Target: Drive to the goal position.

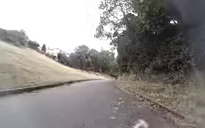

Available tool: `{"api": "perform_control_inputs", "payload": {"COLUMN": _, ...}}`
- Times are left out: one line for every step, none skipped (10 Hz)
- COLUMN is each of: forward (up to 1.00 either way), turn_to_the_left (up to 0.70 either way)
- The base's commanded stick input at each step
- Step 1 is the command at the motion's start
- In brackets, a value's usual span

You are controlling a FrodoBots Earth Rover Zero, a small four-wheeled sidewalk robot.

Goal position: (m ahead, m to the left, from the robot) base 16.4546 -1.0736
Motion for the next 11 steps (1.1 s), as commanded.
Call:
{"api": "perform_control_inputs", "payload": {"forward": 0.7, "turn_to_the_left": 0.0}}
{"api": "perform_control_inputs", "payload": {"forward": 0.7, "turn_to_the_left": 0.0}}
{"api": "perform_control_inputs", "payload": {"forward": 0.7, "turn_to_the_left": 0.0}}
{"api": "perform_control_inputs", "payload": {"forward": 0.7, "turn_to_the_left": 0.0}}
{"api": "perform_control_inputs", "payload": {"forward": 0.7, "turn_to_the_left": 0.0}}
{"api": "perform_control_inputs", "payload": {"forward": 0.7, "turn_to_the_left": 0.0}}
{"api": "perform_control_inputs", "payload": {"forward": 0.7, "turn_to_the_left": 0.0}}
{"api": "perform_control_inputs", "payload": {"forward": 0.7, "turn_to_the_left": 0.0}}
{"api": "perform_control_inputs", "payload": {"forward": 0.7, "turn_to_the_left": 0.0}}
{"api": "perform_control_inputs", "payload": {"forward": 0.7, "turn_to_the_left": 0.0}}
{"api": "perform_control_inputs", "payload": {"forward": 0.7, "turn_to_the_left": 0.0}}
